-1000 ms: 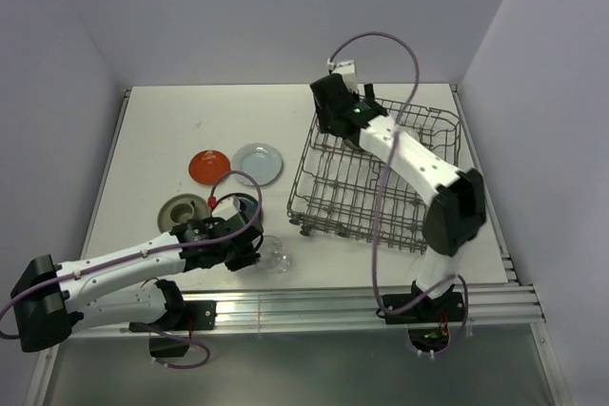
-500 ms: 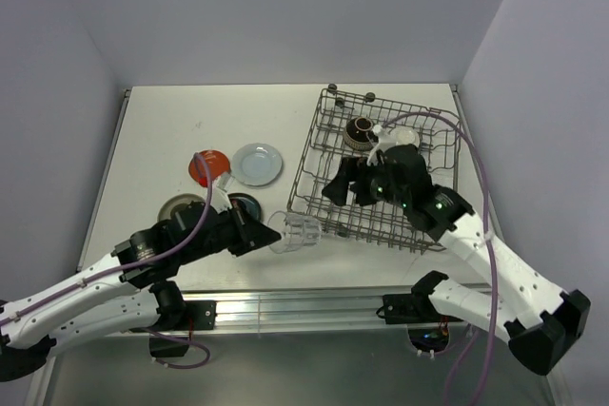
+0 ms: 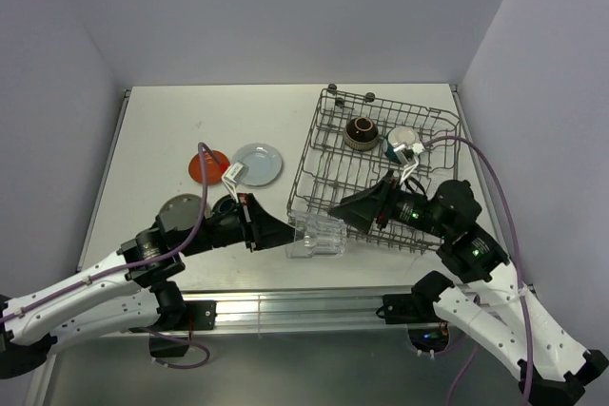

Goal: Load the mixed dishes into the dish rack

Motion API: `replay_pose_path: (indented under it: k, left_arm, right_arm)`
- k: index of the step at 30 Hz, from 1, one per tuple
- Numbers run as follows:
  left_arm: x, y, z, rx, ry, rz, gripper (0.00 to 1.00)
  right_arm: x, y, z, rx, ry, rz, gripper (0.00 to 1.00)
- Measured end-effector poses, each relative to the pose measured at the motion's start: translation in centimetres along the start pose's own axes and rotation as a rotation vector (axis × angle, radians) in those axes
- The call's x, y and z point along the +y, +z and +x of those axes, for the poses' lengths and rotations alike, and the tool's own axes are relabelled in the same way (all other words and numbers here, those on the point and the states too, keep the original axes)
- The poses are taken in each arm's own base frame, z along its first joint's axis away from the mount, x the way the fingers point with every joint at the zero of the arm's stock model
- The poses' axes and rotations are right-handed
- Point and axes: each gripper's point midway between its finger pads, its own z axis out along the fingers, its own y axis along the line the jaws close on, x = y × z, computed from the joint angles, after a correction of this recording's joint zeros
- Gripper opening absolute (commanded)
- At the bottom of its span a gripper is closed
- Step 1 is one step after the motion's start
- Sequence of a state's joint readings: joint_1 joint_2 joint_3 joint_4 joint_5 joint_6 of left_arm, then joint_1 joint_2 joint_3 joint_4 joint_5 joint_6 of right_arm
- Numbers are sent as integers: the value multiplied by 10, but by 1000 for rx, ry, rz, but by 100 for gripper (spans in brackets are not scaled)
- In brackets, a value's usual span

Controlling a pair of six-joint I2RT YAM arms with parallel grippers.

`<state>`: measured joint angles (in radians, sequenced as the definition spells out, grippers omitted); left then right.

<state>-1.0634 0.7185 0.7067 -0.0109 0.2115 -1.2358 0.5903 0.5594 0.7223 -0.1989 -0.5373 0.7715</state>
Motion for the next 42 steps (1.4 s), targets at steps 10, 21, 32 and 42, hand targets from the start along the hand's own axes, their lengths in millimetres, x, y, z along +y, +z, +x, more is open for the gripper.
replay_pose_path:
  k: [10, 21, 32, 42]
  left_arm:
    - [-18, -8, -17, -48, 56, 94, 0]
    - [-28, 5, -29, -43, 45, 172, 0]
    - [-35, 8, -28, -20, 19, 234, 0]
    - [-26, 15, -24, 7, -21, 244, 0]
  right_arm:
    - [67, -26, -20, -94, 24, -247, 96]
    - [81, -23, -11, -35, 68, -385, 96]
    - [83, -17, -10, -16, 74, -436, 93]
    - [86, -13, -12, -12, 102, -471, 9]
